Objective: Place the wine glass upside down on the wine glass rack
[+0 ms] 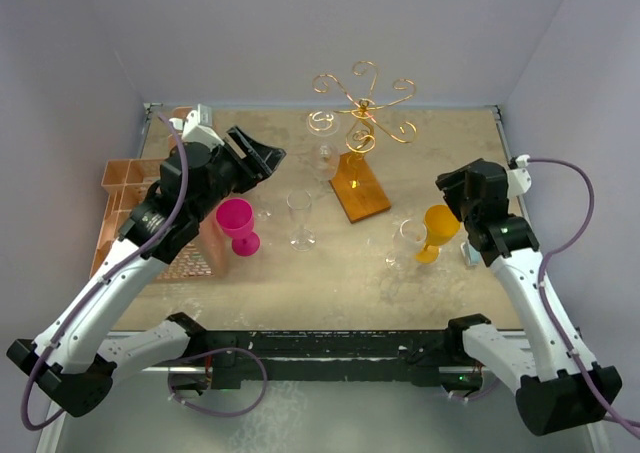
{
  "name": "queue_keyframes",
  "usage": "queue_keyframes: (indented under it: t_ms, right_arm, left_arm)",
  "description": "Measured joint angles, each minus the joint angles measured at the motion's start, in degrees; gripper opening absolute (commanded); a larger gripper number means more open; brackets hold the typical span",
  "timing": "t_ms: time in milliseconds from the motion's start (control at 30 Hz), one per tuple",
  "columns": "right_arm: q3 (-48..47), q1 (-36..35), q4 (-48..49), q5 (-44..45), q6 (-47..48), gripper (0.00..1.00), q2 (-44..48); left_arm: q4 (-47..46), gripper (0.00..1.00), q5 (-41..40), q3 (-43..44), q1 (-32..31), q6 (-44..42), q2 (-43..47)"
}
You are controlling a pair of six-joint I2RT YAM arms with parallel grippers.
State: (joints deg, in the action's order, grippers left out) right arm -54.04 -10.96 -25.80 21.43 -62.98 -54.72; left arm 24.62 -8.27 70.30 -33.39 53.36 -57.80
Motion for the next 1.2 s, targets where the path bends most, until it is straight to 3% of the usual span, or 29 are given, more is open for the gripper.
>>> queue_keyframes:
  t_ms: [467,833,1000,1200]
  right_arm:
    - [3.1,0.0,-0.04,-0.09,0.85,0.57,1.33]
    - [4.11,0.0,-0.28,-4.72,2.82,0.5,-5.01]
    - [4.26,0.0,-0.24,-5.6,3.23,0.38,-5.33]
    - [4.26,0.0,0.63,-6.67,3.17,0.08,-7.69]
  left_arm:
    - [0.33,0.61,-1.81,-0.35,0.0,0.09,0.44]
    - [-0.22,0.61,-3.45,-0.92,0.0,1.11,3.19]
    - [-0.59,0.61,-2.93,-1.55,0.0,1.09,3.19]
    - [-0.59,0.61,-2.75,-1.6,0.0,1.09,3.37]
